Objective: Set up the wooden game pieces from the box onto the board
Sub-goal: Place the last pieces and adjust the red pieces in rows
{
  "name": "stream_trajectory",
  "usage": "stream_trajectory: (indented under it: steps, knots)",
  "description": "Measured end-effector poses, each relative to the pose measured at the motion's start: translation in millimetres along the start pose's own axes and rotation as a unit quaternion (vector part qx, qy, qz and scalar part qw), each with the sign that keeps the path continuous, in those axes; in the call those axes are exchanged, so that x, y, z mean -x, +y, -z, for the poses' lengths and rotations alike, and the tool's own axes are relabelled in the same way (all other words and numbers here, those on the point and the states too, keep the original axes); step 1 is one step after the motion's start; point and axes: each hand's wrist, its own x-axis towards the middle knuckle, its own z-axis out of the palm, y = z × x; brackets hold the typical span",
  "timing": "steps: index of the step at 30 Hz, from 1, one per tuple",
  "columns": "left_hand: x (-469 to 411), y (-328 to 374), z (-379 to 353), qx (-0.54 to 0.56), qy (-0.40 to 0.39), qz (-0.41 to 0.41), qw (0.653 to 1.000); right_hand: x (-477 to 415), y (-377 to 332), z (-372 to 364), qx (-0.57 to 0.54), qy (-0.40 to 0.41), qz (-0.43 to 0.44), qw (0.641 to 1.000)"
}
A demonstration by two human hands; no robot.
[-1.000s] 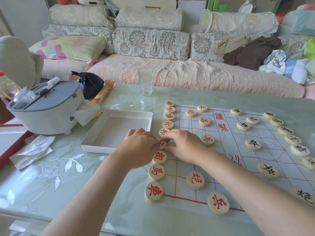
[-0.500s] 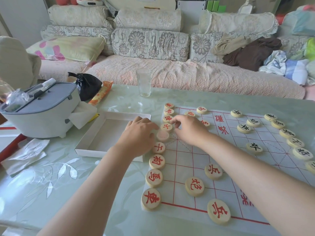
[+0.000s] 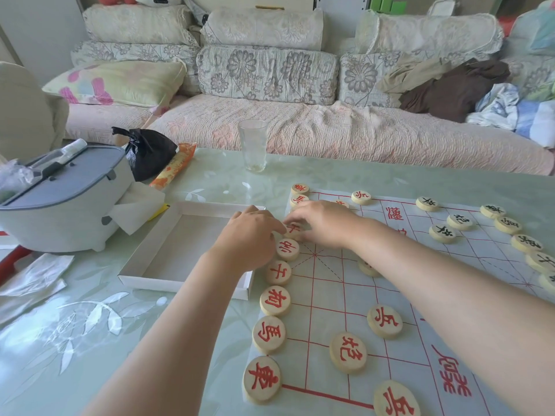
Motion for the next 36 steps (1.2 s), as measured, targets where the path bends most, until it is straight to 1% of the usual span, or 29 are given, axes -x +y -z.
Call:
stream_trajectory:
  steps: [5, 9, 13, 16, 18, 23, 28, 30, 32, 34, 36]
  knots:
    - [-3, 0, -6, -0.041, 0.009, -0.010, 0.999, 6, 5, -5, -0.057, 0.021, -0.017, 0.998]
    - [-5, 4, -9, -0.058, 0.005, -0.008, 0.998, 11, 5, -5, -0.033, 0.019, -0.018, 0.999]
    - [-6, 6, -11, -0.072, -0.017, 0.007, 0.997, 8, 4, -5, -0.019, 0.034, -0.052, 0.998]
    - [-5, 7, -10, -0.069, -0.041, 0.031, 0.996, 6, 2, -5, -0.043, 0.046, -0.051, 0.997]
    - [-4, 7, -11, -0.064, -0.053, 0.038, 0.996, 6, 1, -8, -0.058, 0.035, -0.037, 0.997]
    - [-5, 7, -10, -0.063, -0.043, 0.039, 0.996, 9, -1, -13, -0.059, 0.054, -0.036, 0.996]
    - [-5, 6, -10, -0.060, -0.062, 0.043, 0.995, 9, -4, -16, -0.069, 0.071, -0.048, 0.994]
    - [-3, 5, -10, -0.053, -0.048, 0.038, 0.997, 11, -4, -17, -0.077, 0.069, -0.054, 0.993]
    - [-1, 3, -10, -0.054, 0.000, 0.026, 0.998, 14, 0, -15, -0.092, 0.078, -0.062, 0.991]
    - [0, 0, -7, -0.051, 0.051, 0.015, 0.997, 17, 4, -12, -0.112, 0.106, -0.075, 0.985]
    - [2, -2, -4, -0.050, 0.067, 0.008, 0.996, 20, 7, -8, -0.113, 0.118, -0.092, 0.982]
